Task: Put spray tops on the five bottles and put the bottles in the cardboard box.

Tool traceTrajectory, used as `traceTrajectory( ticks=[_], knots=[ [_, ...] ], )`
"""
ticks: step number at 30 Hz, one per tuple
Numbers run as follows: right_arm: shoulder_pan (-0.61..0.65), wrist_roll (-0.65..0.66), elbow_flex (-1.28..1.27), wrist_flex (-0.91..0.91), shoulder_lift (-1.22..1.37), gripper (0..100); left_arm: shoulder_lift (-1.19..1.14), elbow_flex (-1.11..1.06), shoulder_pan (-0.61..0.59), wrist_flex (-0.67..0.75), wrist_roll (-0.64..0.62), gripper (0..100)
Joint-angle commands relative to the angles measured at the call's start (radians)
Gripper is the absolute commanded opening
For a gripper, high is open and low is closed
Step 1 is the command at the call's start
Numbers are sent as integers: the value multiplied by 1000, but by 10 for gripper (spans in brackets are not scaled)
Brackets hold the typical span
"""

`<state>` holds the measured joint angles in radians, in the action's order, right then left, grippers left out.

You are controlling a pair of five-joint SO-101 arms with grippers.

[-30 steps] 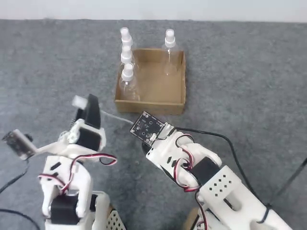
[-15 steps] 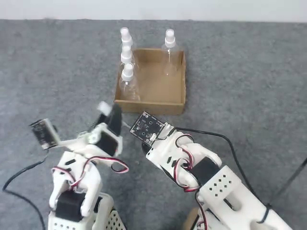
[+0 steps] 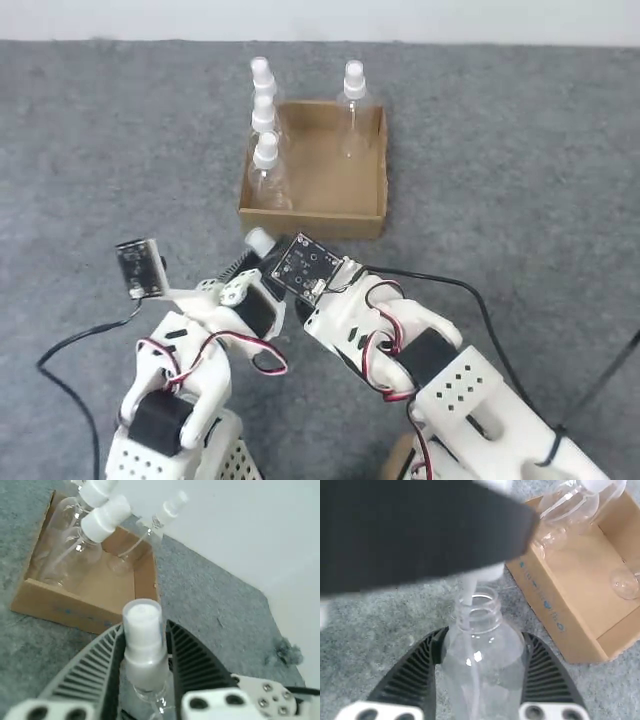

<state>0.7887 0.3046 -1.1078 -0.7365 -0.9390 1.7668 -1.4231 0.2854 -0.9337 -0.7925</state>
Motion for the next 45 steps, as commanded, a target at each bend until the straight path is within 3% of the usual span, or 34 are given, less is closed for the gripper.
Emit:
traceTrajectory(
  ticks=[1,13,21,30,45],
  knots=[
    [2,5,14,18,-65,80,12,-2,23,44,40,13],
    [2,-28,-60,25,-248,80,14,27,103,-26,60,22],
    [2,-28,-61,25,-249,80,14,30,101,-60,55,221],
    [-4,-23,-61,27,-246,80,14,127,78,-184,54,355],
    [-5,-21,-64,45,-245,80,14,165,-52,-181,14,367]
  ],
)
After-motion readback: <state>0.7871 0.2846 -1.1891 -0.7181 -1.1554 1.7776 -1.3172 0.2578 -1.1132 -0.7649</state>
